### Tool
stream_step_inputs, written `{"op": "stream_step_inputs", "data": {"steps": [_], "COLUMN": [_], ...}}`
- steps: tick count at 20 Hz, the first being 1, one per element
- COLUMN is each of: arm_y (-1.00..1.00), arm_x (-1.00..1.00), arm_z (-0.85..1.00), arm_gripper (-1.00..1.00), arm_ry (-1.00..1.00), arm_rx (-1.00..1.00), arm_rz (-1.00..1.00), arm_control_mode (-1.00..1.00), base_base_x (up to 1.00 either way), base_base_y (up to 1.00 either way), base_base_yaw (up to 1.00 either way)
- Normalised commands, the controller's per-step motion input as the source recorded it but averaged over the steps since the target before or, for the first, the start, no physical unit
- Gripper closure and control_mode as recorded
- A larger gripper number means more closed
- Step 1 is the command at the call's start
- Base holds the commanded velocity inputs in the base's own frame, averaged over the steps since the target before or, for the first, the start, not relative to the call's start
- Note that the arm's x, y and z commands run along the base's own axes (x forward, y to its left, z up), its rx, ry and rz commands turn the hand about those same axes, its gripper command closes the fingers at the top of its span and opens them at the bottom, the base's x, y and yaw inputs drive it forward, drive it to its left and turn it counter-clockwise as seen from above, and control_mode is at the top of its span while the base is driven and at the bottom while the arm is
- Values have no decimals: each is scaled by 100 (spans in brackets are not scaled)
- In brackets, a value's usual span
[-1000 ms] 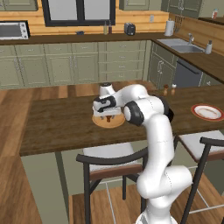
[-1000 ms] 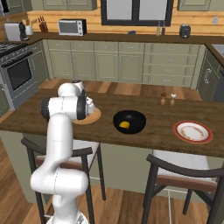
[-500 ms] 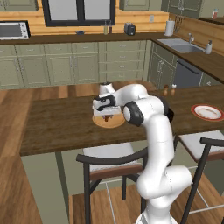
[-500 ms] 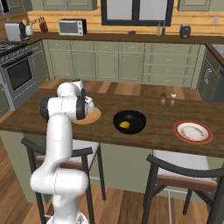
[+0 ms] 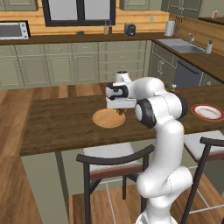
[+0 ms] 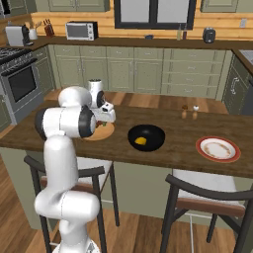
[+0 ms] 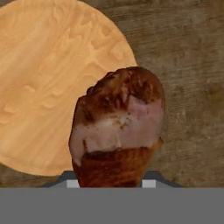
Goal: Pick the chicken drumstick and lemon from their plates and place them in the bowl. Then put the bowl in the fridge.
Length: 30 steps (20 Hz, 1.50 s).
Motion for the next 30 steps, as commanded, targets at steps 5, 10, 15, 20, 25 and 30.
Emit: {"op": "stream_step_inputs", "data": {"steps": [5, 10, 15, 20, 25, 30], "arm_y": [-94, -100, -88, -93, -42, -24], "arm_x": [-77, -26, -2, -4, 14, 28], "arm_z": [52, 19, 32, 7, -6, -25], "arm_gripper": [100, 100, 100, 100, 100, 100], "arm_ry": [-6, -9, -1, 4, -5, 7], "arm_rx": [2, 8, 3, 0, 0, 0], "arm_rz": [0, 0, 0, 6, 28, 33], "arm_control_mode": [-100, -100, -100, -100, -100, -100], "base_base_x": [0, 0, 0, 0, 0, 0], "base_base_y": [0, 0, 0, 0, 0, 0], "base_base_yaw": [0, 0, 0, 0, 0, 0]}}
